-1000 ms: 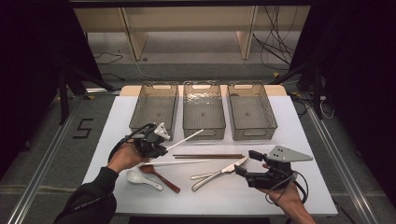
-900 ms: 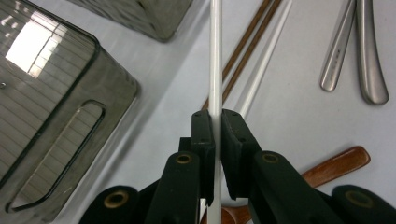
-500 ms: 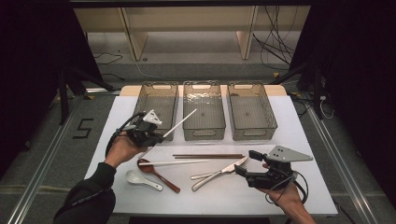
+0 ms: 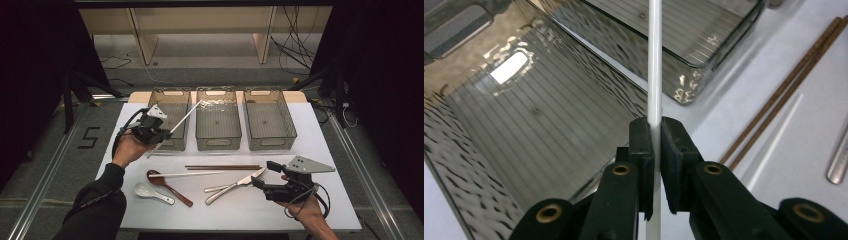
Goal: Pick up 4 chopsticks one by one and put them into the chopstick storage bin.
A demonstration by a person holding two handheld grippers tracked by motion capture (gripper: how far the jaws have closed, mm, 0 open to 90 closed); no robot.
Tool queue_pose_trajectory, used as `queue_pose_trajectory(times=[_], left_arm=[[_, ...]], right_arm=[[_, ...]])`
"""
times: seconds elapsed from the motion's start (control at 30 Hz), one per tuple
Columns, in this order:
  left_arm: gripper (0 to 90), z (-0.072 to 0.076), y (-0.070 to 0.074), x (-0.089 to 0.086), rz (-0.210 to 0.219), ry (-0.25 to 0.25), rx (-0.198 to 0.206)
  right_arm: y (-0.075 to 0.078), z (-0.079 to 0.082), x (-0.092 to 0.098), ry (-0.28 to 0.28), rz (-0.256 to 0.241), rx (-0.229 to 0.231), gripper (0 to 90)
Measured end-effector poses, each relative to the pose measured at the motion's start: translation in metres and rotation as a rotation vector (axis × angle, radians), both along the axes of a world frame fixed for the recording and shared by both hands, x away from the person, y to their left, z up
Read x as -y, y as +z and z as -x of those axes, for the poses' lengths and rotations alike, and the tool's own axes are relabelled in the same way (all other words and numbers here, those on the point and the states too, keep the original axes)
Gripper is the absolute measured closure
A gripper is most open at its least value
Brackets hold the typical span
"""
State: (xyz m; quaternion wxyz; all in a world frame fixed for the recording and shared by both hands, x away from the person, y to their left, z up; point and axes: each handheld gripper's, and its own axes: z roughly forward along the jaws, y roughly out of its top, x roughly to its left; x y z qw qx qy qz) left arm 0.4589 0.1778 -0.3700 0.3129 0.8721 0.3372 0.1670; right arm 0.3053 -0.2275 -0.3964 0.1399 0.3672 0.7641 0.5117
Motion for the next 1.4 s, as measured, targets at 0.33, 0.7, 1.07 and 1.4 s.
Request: queue_pose_trajectory(times=[0.33, 0.7, 1.07, 1.4], left_arm=[[83.7, -0.023, 0.01, -0.009, 0.025, 0.055, 0.024], [83.8, -0.047, 0.01, -0.021, 0.03, 0.113, 0.028], [83.8, -0.07, 0.008, -0.028, 0.031, 0.16, 0.032], [83.7, -0.085, 0.0, -0.03, 0.019, 0.189, 0.018]], right_arm=[[0.0, 0.0, 0.0, 0.003, -0.001, 0.0, 24.8], [0.0, 0.0, 0.0, 0.003, -0.004, -0.002, 24.8], [0.0, -0.001, 0.001, 0.006, -0.009, -0.001, 24.8], [0.0, -0.001, 0.001, 0.008, -0.014, -0.006, 24.8]])
